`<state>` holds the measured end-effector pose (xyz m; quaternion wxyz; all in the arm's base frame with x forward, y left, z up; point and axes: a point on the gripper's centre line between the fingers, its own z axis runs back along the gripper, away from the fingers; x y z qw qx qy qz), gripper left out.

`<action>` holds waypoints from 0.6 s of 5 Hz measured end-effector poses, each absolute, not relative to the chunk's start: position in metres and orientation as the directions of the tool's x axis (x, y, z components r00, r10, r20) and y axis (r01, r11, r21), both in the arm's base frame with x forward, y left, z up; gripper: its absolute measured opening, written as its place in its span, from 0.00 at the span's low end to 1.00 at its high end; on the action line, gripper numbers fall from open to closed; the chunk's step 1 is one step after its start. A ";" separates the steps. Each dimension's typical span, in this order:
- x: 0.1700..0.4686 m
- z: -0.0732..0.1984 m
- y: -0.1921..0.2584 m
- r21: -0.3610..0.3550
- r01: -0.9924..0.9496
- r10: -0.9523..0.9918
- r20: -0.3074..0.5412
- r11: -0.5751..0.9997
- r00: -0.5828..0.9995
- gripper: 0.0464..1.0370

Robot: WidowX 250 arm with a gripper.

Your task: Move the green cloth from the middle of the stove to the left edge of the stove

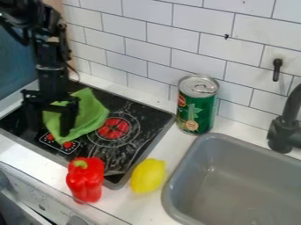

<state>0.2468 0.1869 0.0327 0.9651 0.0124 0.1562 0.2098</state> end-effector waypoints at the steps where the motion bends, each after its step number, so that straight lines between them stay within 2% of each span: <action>1: 0.230 0.034 0.209 0.144 -0.503 0.522 -0.285 0.852 0.803 0.96; 2: 0.193 0.032 0.241 0.156 -0.640 0.657 -0.260 0.752 0.708 0.96; 3: 0.179 0.030 0.245 0.162 -0.690 0.704 -0.270 0.706 0.657 0.96</action>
